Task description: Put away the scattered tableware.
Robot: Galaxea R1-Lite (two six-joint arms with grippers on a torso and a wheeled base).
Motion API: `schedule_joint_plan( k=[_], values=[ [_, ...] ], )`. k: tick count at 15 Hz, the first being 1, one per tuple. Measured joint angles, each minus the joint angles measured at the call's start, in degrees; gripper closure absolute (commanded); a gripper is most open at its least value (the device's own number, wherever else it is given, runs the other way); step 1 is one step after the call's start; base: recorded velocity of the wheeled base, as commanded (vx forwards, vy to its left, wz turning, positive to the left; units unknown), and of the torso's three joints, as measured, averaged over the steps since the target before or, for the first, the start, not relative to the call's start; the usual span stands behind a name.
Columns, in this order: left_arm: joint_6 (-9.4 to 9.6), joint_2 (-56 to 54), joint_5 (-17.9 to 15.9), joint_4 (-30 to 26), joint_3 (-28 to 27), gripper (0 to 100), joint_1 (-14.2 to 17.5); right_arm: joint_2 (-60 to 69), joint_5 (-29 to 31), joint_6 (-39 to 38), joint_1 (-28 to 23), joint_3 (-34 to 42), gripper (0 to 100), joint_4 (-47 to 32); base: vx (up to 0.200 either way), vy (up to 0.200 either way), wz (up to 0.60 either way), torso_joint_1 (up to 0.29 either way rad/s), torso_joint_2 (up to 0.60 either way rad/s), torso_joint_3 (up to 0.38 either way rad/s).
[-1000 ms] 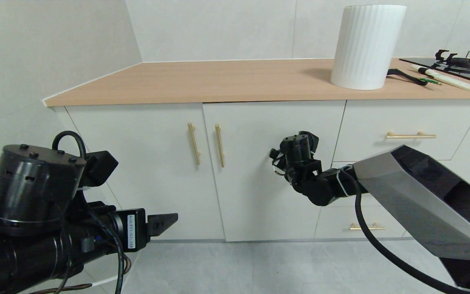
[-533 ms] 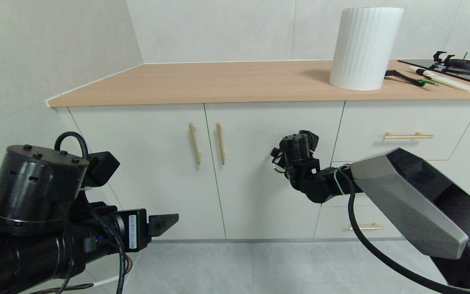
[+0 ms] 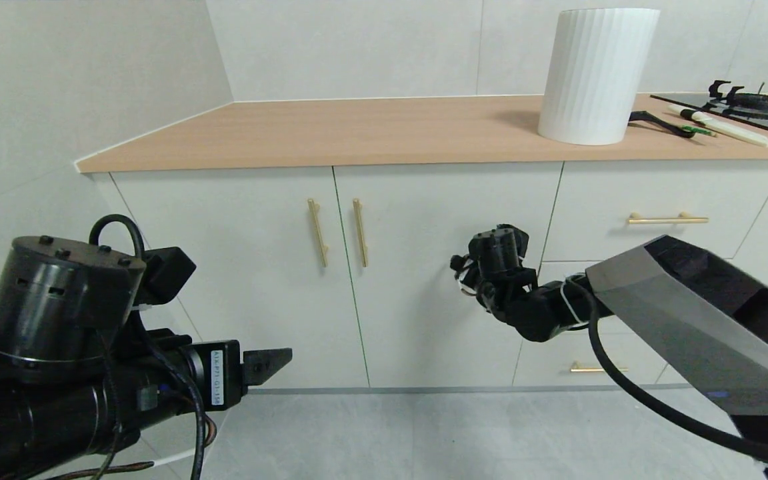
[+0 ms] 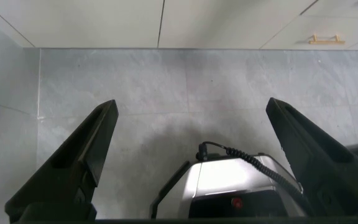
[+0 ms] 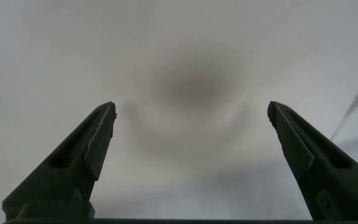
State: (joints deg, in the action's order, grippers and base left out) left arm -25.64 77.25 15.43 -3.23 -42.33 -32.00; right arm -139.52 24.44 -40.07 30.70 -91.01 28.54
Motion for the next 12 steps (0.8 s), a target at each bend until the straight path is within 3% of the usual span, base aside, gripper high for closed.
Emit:
schedule_joint_plan(
  k=[5, 7, 12],
  values=[
    [0.05, 0.0, 0.0, 0.0, 0.0, 0, 0.0, 17.3, -31.2, 1.6, 1.2, 24.0, 0, -0.1, 0.000, 0.000, 0.00, 0.000, 0.00, 0.000],
    [0.05, 0.0, 0.0, 0.0, 0.1, 0, 0.0, 22.7, -34.0, 5.3, 1.2, 29.1, 0, -0.1, 0.000, 0.000, 0.00, 0.000, 0.00, 0.000],
    [0.16, -1.5, 0.0, -0.1, 0.1, 0, 0.0, 33.3, -34.1, 10.2, 1.6, 37.4, 0, -0.2, 0.000, 0.000, 0.00, 0.000, 0.00, 0.000]
  ],
)
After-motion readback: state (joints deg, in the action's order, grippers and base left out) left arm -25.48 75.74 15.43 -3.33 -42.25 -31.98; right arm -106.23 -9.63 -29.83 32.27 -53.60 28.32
